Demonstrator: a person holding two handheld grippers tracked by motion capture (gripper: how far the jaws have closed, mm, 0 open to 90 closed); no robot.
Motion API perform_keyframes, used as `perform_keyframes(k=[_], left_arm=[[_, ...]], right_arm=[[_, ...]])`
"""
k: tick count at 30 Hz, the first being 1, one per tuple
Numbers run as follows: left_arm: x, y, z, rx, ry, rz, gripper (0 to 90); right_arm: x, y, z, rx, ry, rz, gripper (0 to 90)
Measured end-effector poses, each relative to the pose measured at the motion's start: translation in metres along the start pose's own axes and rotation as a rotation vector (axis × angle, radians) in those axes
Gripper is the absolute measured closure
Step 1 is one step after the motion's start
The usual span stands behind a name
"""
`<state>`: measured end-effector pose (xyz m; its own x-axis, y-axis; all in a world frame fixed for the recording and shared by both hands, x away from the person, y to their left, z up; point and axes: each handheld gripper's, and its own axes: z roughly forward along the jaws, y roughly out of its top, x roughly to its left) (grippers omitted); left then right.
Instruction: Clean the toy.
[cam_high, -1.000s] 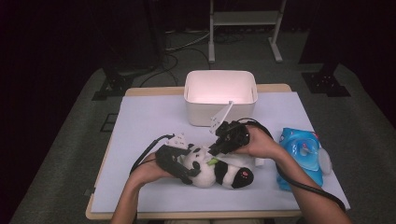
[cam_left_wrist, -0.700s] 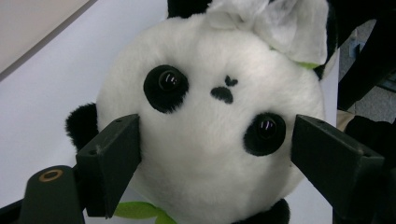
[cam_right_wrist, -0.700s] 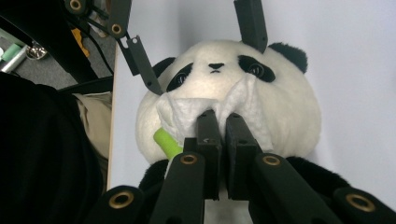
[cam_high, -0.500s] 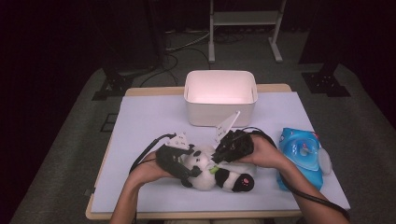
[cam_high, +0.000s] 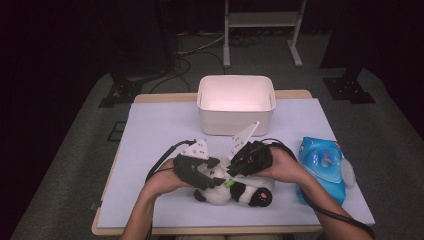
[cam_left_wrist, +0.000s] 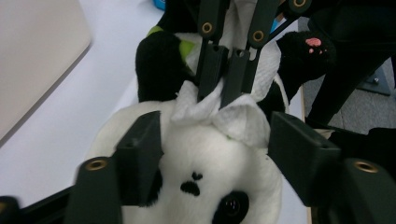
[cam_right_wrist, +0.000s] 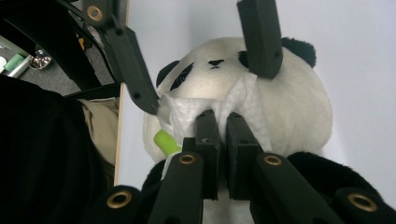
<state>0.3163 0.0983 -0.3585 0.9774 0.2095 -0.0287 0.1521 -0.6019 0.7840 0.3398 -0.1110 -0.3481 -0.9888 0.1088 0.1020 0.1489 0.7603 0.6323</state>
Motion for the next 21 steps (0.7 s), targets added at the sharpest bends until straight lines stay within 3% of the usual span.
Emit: perform_keyframes(k=[3, 7, 10, 15, 21], left_arm=[[0.000, 0.001, 0.002, 0.005, 0.013, 0.026, 47.5], [-0.001, 0.002, 0.003, 0.004, 0.006, 0.018, 60.7], [-0.001, 0.001, 0.004, 0.005, 0.005, 0.016, 65.4], [-0.002, 0.001, 0.004, 0.008, 0.014, 0.008, 71.5], [-0.001, 0.001, 0.004, 0.010, 0.014, -0.003, 71.5]], right_arm=[[0.001, 0.000, 0.000, 0.001, 0.000, -0.001, 84.0], [0.002, 0.000, -0.002, 0.000, -0.016, 0.003, 77.1], [0.000, -0.001, -0.007, -0.001, -0.031, 0.018, 69.9], [0.004, -0.008, -0.020, -0.014, -0.044, 0.019, 65.2], [0.010, -0.025, -0.049, -0.048, -0.071, 0.026, 63.3]])
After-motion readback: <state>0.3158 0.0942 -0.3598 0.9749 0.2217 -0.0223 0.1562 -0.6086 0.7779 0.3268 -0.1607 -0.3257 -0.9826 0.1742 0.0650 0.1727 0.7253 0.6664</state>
